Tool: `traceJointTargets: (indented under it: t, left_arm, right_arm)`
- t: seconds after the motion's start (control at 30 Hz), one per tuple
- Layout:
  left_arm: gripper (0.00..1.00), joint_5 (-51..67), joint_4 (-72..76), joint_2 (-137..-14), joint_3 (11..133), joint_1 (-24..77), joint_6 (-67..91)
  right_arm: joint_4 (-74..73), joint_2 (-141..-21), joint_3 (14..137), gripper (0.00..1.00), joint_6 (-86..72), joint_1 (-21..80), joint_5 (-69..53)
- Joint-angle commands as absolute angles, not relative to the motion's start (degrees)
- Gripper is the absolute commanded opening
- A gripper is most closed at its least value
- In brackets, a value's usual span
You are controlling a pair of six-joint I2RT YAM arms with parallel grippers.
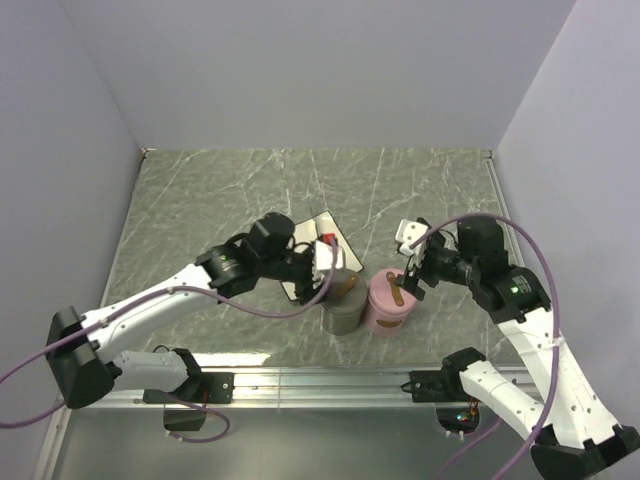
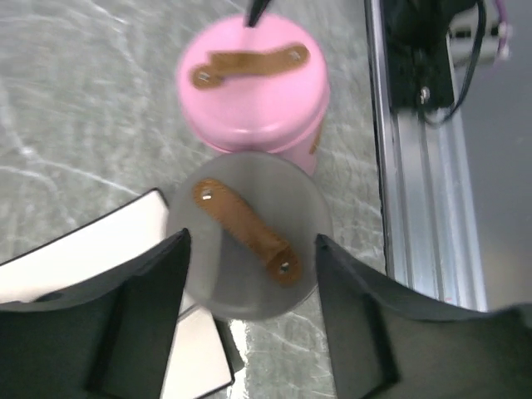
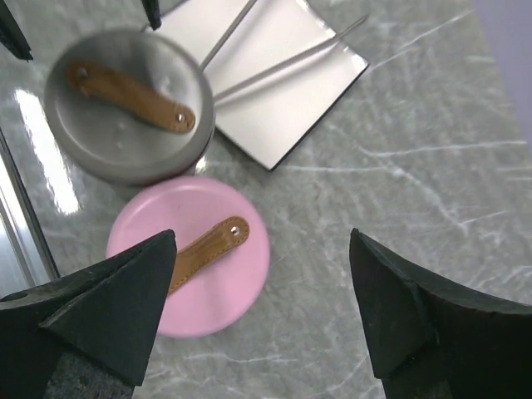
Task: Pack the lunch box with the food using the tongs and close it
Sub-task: Adjust the packing box at the center of the board, then reset both arms
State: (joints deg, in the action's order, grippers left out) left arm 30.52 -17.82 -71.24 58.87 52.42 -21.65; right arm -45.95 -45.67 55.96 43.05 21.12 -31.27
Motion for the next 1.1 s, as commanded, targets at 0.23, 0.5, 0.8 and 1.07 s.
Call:
traceJointTargets:
  t: [0.23,0.5,0.8,1.07]
  left_arm:
    - [0.99,29.6,-15.7,-64.9,69.3,35.5,1.6]
    - [0.99,19.6,-27.2,-68.5,77.8,15.9,12.6]
    - [0.99,26.5,-35.6,-65.3,68.0,3.6,4.3]
    - [0.99,22.1,-34.5,-63.3,58.6,0.5,3.2]
  right_arm:
    - [-39.3,-48.7,67.4,0.99,25.0,18.6,-22.8]
    - [-42.0,-59.8,71.1,1.0,11.9,-5.3,-28.2]
    - [-34.8,-60.8,59.8,1.0,6.3,-11.0,-23.7]
    - [-31.4,-60.2,51.9,1.0,4.1,-10.7,-22.1]
